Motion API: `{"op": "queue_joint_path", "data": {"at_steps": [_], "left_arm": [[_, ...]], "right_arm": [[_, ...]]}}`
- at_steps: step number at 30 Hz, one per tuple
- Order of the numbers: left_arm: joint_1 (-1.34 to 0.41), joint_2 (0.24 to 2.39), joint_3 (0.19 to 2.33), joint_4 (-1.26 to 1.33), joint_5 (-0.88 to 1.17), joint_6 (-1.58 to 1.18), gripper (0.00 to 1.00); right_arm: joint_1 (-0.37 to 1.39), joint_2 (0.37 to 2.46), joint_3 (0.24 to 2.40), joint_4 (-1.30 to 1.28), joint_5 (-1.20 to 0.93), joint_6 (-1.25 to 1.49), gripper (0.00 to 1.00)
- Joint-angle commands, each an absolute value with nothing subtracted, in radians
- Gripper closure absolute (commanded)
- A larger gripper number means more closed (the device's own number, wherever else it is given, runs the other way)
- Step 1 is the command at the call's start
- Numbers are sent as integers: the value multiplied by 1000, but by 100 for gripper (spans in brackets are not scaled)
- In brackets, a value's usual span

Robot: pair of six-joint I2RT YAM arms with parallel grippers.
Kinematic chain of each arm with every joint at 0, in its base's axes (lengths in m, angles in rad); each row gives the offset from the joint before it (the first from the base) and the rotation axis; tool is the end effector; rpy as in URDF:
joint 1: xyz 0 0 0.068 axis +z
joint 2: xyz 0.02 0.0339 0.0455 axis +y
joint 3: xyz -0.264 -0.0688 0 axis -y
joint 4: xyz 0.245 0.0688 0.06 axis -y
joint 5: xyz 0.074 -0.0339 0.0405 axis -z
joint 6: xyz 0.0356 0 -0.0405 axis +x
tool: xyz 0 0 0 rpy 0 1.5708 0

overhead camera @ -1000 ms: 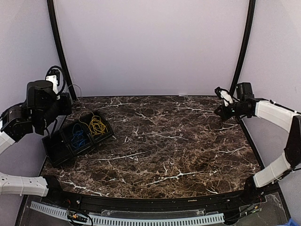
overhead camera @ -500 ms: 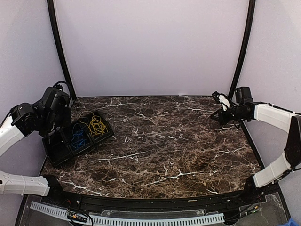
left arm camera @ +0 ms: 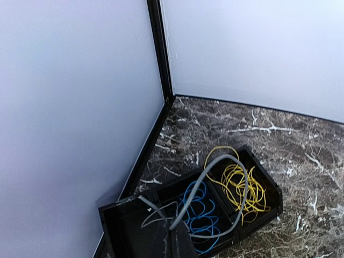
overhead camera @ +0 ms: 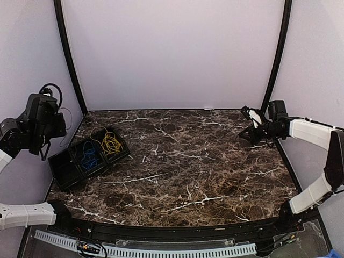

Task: Untangle the cables

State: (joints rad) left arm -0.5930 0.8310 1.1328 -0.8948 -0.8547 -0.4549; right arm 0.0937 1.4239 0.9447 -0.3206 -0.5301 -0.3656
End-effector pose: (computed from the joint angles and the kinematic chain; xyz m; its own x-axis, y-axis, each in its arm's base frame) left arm 0.1302 -0.0553 0.3842 -0.3496 -0.1122 -0.9302 -0.3401 0.9403 0.0144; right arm 0.2964 0.0459 0.2398 -0.5126 -0.3580 -0.7804 -0.6583 0.7474 0.0895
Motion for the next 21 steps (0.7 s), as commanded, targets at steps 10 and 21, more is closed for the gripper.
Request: {"op": "queue_joint_path", "data": {"at_steps": [10,21], "left_arm": [[-588,810,1253,-977,-997,-402,100],[-578,788,1139,-1043,-976,-511,100]], "right_arm": [[95,1448,945,-304,-565,-382,100],[95,1458,947,-311,-578,-385,100]]}}
